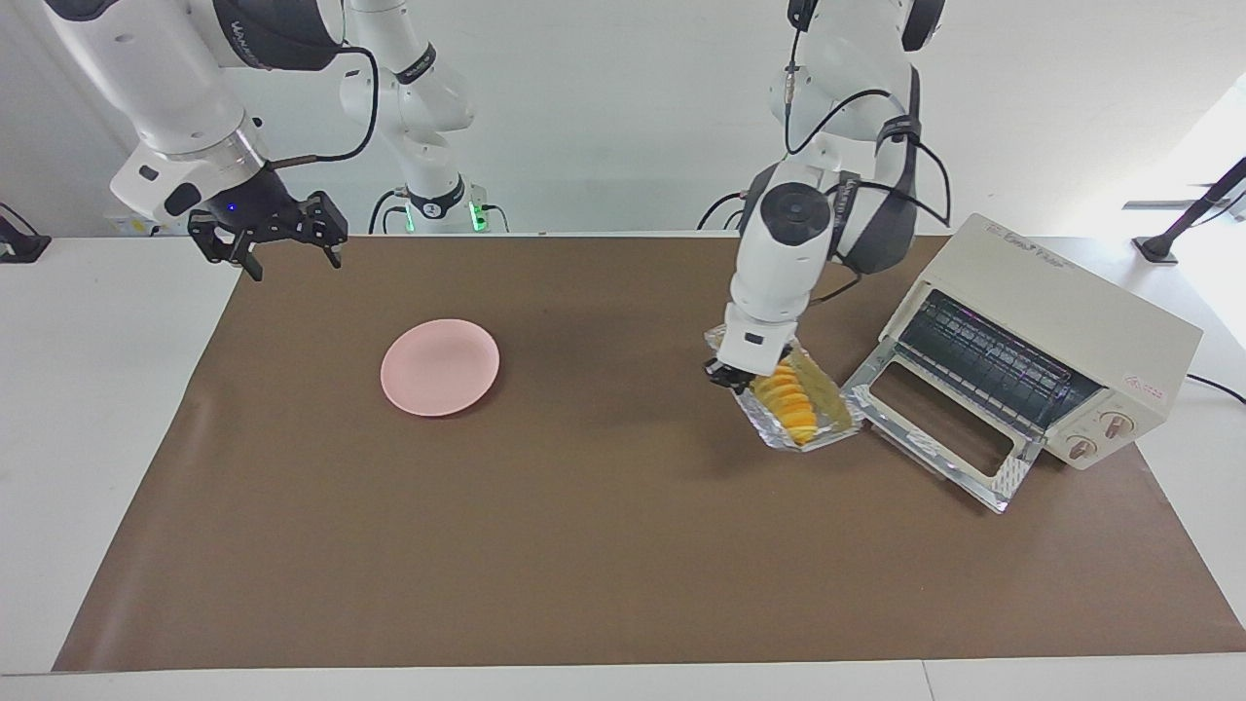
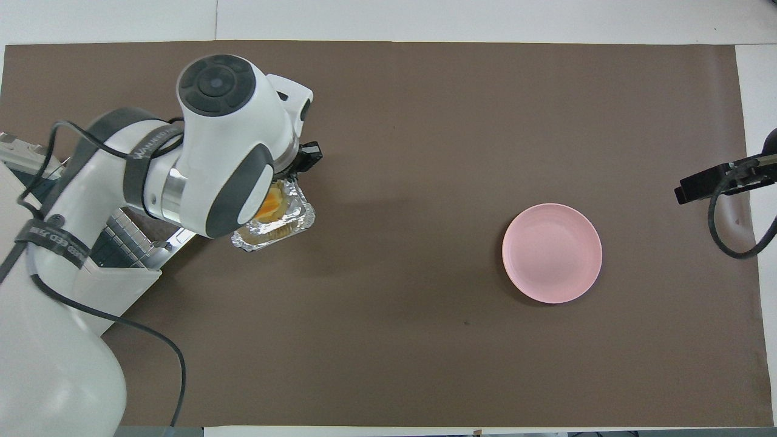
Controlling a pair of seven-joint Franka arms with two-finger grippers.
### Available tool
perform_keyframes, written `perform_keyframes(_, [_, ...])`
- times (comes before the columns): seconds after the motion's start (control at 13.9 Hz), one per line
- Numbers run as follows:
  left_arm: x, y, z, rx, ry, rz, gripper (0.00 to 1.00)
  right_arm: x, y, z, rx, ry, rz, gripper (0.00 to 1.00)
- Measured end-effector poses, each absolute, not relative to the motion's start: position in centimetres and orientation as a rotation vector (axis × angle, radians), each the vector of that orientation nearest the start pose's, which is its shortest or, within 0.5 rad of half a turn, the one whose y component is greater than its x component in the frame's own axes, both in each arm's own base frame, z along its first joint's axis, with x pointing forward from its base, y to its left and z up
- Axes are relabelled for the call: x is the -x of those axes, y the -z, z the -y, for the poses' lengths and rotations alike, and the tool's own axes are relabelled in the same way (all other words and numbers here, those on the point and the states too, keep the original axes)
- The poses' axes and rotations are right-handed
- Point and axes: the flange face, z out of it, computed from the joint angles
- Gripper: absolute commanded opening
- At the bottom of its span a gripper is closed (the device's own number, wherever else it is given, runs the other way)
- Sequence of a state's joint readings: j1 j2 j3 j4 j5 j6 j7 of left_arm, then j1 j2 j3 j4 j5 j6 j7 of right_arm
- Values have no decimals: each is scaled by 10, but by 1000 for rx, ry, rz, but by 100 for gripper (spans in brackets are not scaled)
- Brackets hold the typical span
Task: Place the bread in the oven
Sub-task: 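Carry the foil tray into the open toaster oven with the left gripper, then push the tray deeper into the oven and open the left gripper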
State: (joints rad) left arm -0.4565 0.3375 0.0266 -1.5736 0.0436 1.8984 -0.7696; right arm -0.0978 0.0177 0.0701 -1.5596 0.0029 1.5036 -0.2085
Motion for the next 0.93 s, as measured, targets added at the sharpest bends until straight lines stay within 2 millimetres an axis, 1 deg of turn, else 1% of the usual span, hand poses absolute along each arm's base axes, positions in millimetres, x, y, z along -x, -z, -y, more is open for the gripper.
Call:
perform_keyframes(0.07, [-614,-446,239,3017,56,509,0,-552,-614,15,3114,-114,282,100])
perform_keyframes(0.14, [-628,-445,201,2999,54,500,0,-552,-614,15,3114,-114,283,100])
perform_keyframes(0.29, [-646,-440,127,2983,24,546,0,-552,-614,15,3114,-113,282,100])
perform_keyframes(0.36, [-649,-436,99,2973,5,582,0,-552,-614,16,3114,-114,282,100])
perform_keyframes(0.43, [-650,-430,78,2962,-17,615,0,-552,-614,16,3114,-114,280,100])
perform_keyframes(0.5, [-649,-423,62,2951,-42,645,0,-552,-614,17,3114,-114,278,100])
perform_keyframes(0.57, [-647,-418,53,2940,-69,663,0,-552,-614,17,3114,-114,277,100])
perform_keyframes(0.72, [-640,-411,46,2925,-117,675,0,-552,-614,17,3114,-114,277,100])
perform_keyframes(0.79, [-638,-410,43,2921,-125,681,0,-552,-614,17,3114,-114,277,100])
perform_keyframes(0.93, [-636,-412,29,2909,-138,712,0,-552,-614,17,3114,-115,275,100])
